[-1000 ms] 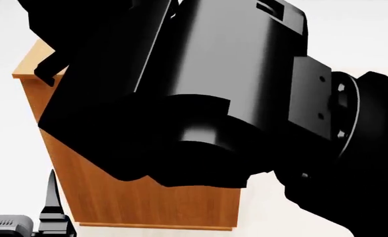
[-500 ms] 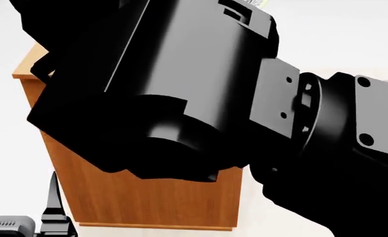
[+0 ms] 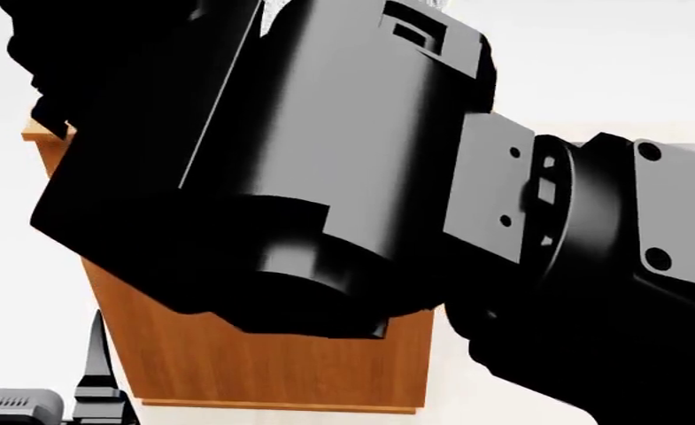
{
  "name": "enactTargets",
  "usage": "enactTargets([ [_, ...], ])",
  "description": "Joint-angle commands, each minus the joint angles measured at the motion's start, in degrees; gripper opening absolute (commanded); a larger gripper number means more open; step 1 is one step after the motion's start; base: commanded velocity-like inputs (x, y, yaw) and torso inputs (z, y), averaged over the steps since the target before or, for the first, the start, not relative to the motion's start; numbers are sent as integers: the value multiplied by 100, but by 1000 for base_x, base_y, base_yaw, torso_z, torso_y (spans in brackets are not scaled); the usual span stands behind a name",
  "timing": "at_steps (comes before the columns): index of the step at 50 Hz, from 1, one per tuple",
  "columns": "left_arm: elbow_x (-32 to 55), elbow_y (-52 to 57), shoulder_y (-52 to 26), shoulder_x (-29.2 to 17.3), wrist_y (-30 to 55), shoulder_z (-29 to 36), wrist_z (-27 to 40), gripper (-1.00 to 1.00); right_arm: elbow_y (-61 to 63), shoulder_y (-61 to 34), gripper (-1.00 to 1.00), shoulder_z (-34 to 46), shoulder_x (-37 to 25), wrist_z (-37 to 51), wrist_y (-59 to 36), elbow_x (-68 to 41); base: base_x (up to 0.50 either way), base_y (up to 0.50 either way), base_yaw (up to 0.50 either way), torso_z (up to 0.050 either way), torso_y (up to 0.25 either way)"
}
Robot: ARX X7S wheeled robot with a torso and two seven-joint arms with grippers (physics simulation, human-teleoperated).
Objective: Put the bowl on the top of the cabinet.
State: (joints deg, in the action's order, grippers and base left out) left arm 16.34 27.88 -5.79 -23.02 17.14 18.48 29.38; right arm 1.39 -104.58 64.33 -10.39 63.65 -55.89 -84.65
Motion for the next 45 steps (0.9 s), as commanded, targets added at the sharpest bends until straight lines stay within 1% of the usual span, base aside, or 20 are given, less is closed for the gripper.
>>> enactTargets([
  [1,-5,-23,-18,16,-3,30,18,100,238,-51,100,-76,-204,86,-15,-26,0,0,0,0,0],
  [8,-7,-44,-40,23,11,52,25,100,461,-113,100,-173,-378,155,-68,-206,0,0,0,0,0],
  [24,-26,24,-82,16,79,120,52,100,992,-623,100,-498,-759,673,-396,-976,0,0,0,0,0],
  [29,-21,41,-68,1,73,114,61,100,1222,-838,100,-617,-970,901,-519,-1302,0,0,0,0,0],
  [37,-49,2,-83,20,54,157,70,100,1484,-927,100,-711,-1260,1071,-570,-1517,0,0,0,0,0],
  [44,-61,-29,-98,26,42,191,66,100,1700,-1244,100,-868,-1584,1418,-653,-2010,0,0,0,0,0],
  [45,-58,-8,-95,19,55,188,72,100,1754,-1284,100,-912,-1666,1545,-623,-2233,0,0,0,0,0],
])
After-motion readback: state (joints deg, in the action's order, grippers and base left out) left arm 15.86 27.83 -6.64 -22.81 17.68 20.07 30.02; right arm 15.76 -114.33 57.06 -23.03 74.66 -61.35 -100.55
